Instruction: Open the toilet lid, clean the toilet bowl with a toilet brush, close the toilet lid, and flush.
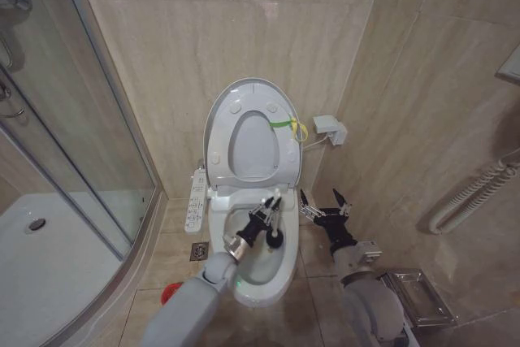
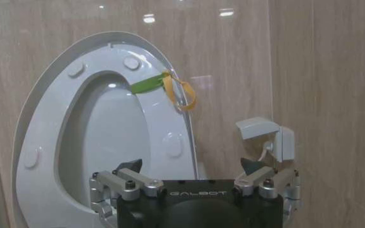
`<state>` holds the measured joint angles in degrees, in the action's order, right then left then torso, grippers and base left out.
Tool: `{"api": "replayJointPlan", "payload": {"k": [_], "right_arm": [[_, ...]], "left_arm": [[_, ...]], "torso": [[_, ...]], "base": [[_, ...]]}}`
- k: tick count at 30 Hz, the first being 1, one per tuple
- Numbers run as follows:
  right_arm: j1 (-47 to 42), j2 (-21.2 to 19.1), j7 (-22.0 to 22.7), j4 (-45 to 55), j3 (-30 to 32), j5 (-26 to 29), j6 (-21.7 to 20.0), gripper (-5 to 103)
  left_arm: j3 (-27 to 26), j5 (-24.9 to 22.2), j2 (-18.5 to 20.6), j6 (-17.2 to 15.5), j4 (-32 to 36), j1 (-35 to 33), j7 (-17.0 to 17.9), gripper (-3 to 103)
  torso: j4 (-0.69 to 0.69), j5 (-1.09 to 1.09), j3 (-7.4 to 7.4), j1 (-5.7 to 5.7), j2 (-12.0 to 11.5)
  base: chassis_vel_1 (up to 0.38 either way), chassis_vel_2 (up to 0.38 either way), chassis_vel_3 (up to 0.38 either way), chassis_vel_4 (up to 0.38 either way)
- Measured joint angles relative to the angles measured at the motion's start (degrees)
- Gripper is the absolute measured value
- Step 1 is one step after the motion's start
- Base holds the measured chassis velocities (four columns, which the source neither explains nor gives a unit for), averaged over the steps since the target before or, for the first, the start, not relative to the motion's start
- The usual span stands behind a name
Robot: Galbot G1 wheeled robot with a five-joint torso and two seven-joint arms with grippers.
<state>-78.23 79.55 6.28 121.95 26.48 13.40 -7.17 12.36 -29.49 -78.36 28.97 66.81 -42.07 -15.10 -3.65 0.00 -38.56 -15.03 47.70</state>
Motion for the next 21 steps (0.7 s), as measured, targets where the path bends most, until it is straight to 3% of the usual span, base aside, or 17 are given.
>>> {"api": "replayJointPlan", "payload": {"k": [7,14,18,21], "right_arm": [[0.0,0.0,0.0,0.0,0.0,0.0,0.0,100],[0.0,0.0,0.0,0.0,0.0,0.0,0.0,100],[0.0,0.0,0.0,0.0,0.0,0.0,0.0,100],[0.0,0.0,0.0,0.0,0.0,0.0,0.0,100]], "left_arm": [[1.1,-2.1,0.8,0.2,-5.2,0.3,-0.5,19],[-2.2,-3.0,3.5,1.1,-10.8,2.9,-2.5,19],[-3.3,-3.0,4.3,1.3,-10.5,3.5,-2.8,19],[-3.9,-1.8,4.1,2.3,-6.2,3.5,-2.7,19]], "torso": [[0.00,-0.01,0.01,0.00,0.0],[0.01,-0.01,0.00,0.00,0.0],[0.02,-0.01,-0.01,-0.01,0.0],[0.00,-0.01,-0.01,0.00,0.0]], "base": [[0.000,0.000,0.000,0.000],[0.000,0.000,0.000,0.000],[0.000,0.000,0.000,0.000],[0.000,0.000,0.000,0.000]]}}
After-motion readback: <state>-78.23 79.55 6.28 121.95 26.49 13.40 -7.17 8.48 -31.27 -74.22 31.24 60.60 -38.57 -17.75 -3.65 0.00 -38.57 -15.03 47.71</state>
